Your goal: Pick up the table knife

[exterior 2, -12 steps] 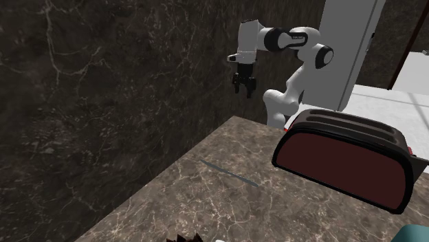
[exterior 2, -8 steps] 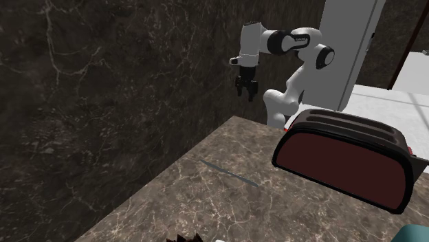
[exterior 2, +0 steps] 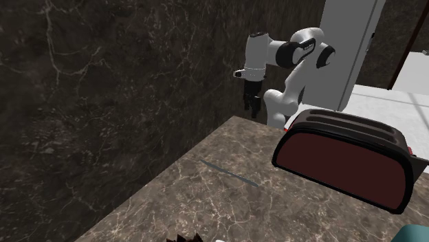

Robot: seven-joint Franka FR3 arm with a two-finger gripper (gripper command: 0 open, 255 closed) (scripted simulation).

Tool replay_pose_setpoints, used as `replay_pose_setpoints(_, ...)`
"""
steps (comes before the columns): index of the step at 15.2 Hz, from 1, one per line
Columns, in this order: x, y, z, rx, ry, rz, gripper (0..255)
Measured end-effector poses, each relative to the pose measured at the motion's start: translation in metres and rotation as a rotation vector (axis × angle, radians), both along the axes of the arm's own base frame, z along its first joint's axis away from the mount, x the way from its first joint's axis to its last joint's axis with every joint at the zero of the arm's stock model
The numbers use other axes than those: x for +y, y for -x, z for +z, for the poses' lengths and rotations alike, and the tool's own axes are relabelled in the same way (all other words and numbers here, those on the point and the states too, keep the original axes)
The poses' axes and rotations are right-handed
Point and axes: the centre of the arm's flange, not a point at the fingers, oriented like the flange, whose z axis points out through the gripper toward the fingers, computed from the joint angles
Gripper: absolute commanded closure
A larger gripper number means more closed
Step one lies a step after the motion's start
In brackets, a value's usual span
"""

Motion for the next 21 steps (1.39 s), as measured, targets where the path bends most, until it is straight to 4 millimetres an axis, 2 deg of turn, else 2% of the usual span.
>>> replay_pose_setpoints(5,0.053,-0.033,-0.019,0.022,0.000,-0.187,0)
replay_pose_setpoints(13,0.130,-0.104,-0.055,0.057,-0.001,-0.481,0)
replay_pose_setpoints(17,0.157,-0.144,-0.074,0.076,-0.004,-0.627,0)
replay_pose_setpoints(21,0.175,-0.184,-0.093,0.091,-0.005,-0.761,0)
